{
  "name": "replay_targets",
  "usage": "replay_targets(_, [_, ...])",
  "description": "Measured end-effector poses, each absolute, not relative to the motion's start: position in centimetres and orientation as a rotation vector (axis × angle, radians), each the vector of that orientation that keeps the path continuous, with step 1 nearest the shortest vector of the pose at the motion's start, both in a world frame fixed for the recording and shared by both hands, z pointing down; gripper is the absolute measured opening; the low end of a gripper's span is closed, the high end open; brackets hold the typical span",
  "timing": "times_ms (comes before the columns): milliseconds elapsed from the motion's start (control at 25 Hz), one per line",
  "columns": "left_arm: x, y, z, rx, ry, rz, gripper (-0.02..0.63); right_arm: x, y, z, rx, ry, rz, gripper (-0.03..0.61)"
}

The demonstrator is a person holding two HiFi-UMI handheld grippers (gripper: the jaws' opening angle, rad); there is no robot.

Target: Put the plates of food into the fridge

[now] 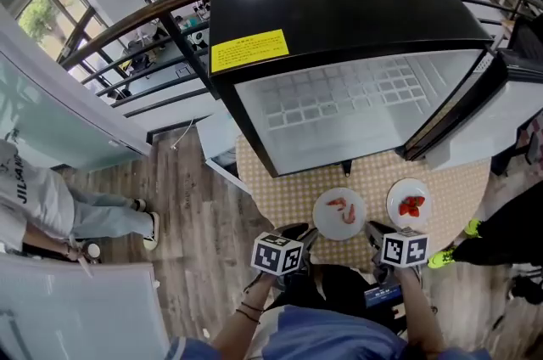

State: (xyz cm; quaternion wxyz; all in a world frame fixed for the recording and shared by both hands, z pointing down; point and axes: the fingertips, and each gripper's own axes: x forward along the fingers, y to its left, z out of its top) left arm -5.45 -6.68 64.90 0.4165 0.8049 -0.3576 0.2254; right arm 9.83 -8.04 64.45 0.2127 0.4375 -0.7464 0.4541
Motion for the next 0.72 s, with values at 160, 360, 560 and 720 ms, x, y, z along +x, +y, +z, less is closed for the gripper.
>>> replay_targets(160, [-5.1, -7.0, 66.4, 1.961, -0.906, 0.584, 0.110, 9.5, -8.0, 66.3, 1.188, -2.055, 1.458, 0.119])
replay_targets(360, [-4.8, -7.2, 67.7, 1.884, -0.923, 0.563, 0.123, 9.8, -8.3, 67.5, 1.220, -2.004, 1.602, 0.121])
replay_targets(560, [-4.9, -7.8, 68.4, 1.842, -0.960, 0.556, 0.123, 9.2, -8.3, 68.1, 1.180, -1.996, 1.602, 0.121])
replay_targets(720, [-4.8, -8.1, 68.5, 1.837, -0.962, 0.549, 0.123, 9.0, -8.5, 68.4, 1.201, -1.987, 1.590, 0.111])
